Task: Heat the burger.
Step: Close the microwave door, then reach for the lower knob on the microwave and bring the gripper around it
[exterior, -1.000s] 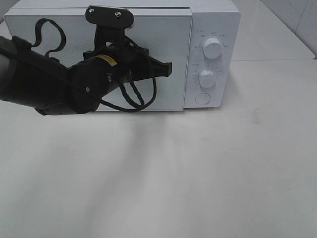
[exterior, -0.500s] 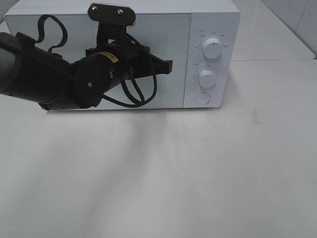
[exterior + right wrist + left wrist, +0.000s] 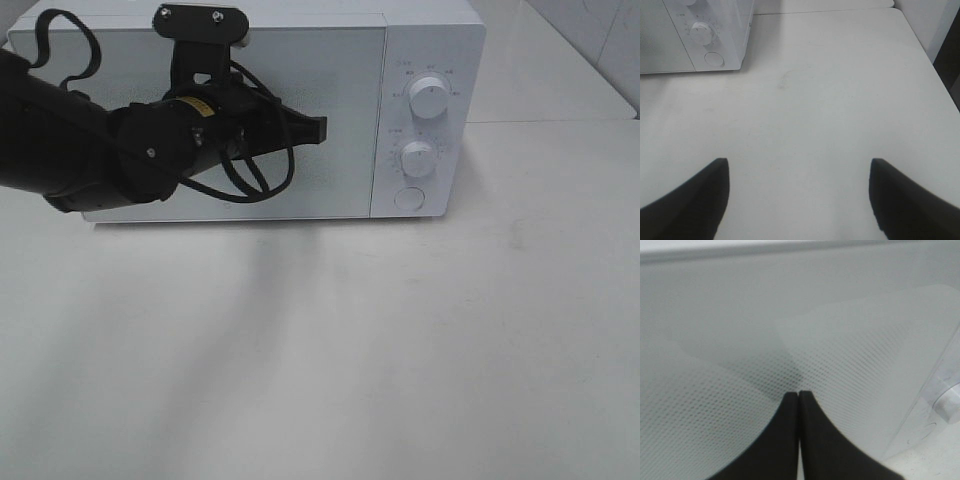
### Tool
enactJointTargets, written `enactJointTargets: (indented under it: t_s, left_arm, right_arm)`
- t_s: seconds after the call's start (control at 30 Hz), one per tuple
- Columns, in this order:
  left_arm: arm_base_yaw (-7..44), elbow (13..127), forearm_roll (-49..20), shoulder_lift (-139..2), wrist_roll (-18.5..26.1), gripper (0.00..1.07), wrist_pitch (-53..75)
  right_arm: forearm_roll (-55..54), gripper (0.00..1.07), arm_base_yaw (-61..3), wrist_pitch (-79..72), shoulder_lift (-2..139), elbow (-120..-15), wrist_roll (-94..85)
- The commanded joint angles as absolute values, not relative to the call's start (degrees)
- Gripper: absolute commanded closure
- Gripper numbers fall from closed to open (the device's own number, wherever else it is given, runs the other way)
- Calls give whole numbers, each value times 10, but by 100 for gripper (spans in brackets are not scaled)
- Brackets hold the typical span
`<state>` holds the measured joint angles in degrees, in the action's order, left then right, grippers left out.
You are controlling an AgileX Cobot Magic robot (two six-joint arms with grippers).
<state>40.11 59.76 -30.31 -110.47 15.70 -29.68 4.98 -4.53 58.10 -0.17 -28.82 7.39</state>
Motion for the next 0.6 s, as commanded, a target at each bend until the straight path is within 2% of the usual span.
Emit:
enactJointTargets:
  t_s: [0.03, 0.13, 0.2, 0.23, 0.3, 0.33, 0.37, 0.4, 0.43, 0.47, 0.5, 0.6]
  left_arm:
    - [408, 578, -310, -1089, 156, 107, -303]
    - [426, 551, -311, -1071, 156, 107, -303]
    - [446, 529, -331, -1056, 156, 99, -285]
    - [446, 529, -331, -1056, 156, 99, -285]
    - [461, 511, -343, -1043, 158, 73, -252]
    - [461, 511, -343, -1043, 158, 73, -252]
    - [465, 500, -343, -1036, 158, 44, -223]
    - [466, 497, -343, -1034, 158, 27, -209]
    - [466, 497, -343, -1034, 158, 27, -209]
    - [466, 495, -343, -1027, 157, 5, -162]
    - [466, 495, -340, -1019, 157, 7, -117]
    - [466, 495, -340, -1015, 157, 7, -99]
  right_arm:
    - [51, 32, -40, 572, -19, -286, 71]
    - [51, 32, -40, 572, -19, -286, 71]
    - [51, 32, -40, 572, -19, -286, 71]
    - [51, 32, -40, 572, -19, -286, 71]
    - [51, 32, -40, 572, -19, -286, 71]
    - [51, 32, -40, 572, -19, -286, 71]
    - [51, 32, -40, 572, -19, -286, 71]
    - [51, 32, -40, 572, -19, -286, 71]
    - [51, 32, -40, 572, -19, -286, 71]
    - [51, 32, -40, 572, -19, -286, 71]
    - [51, 32, -40, 572, -19, -286, 71]
    - [51, 32, -40, 572, -19, -286, 71]
